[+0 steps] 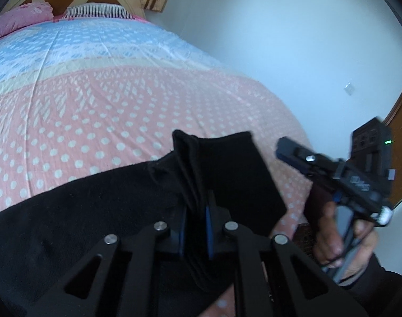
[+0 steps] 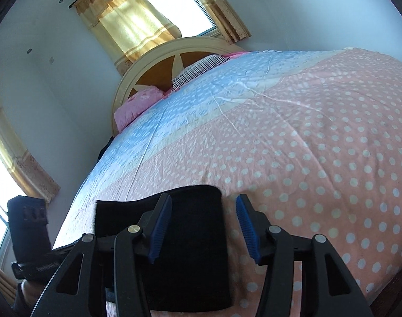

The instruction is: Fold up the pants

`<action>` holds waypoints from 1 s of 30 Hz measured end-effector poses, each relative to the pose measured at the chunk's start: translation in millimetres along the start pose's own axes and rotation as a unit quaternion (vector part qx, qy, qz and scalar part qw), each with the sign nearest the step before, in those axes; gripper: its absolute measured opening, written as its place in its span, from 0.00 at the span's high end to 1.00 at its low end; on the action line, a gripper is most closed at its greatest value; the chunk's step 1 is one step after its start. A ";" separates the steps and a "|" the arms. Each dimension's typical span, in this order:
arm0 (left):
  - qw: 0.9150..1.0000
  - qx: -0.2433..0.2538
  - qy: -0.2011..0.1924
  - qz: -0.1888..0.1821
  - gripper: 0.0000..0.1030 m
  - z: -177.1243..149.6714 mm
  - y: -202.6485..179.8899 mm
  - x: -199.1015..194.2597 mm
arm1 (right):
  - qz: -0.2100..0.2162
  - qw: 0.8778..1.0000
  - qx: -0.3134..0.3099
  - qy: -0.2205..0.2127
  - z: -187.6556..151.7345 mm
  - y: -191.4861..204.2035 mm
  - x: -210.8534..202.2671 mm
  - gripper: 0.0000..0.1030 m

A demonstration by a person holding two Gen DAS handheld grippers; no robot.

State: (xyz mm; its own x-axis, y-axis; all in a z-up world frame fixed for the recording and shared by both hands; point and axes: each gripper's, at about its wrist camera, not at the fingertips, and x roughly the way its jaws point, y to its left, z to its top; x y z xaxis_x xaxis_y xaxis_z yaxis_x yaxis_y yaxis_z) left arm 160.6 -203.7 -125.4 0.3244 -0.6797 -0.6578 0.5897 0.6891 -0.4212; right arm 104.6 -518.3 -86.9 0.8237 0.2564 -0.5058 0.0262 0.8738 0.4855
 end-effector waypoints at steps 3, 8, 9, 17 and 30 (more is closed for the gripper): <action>1.000 -0.008 -0.013 -0.007 0.88 2.0 5.4 -20.0 | 0.004 1.000 -0.006 0.001 -2.4 3.0 0.8 0.49; 0.998 -0.045 -0.033 -0.014 0.88 -0.1 25.3 -54.0 | 0.022 0.999 -0.025 0.006 -7.2 12.5 3.3 0.49; 0.998 -0.051 -0.037 -0.013 0.88 -0.7 29.2 -58.1 | 0.025 0.999 -0.030 0.007 -8.5 15.4 2.9 0.49; 0.995 -0.085 -0.061 -0.005 0.89 -18.4 53.4 -88.7 | 0.053 0.995 -0.081 0.002 -18.0 39.9 -0.9 0.49; 0.985 -0.149 -0.081 0.022 0.89 -38.0 108.1 -107.9 | 0.103 0.979 -0.173 0.026 -43.8 80.4 1.7 0.49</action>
State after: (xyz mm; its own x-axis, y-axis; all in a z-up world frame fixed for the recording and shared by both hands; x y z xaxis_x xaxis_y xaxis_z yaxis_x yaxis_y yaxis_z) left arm 161.2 -46.3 -123.6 0.4727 -0.6624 -0.5812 0.3367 0.7453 -0.5755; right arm 83.3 -429.5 -79.9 0.7609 0.4544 -0.4632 -0.3376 0.8869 0.3153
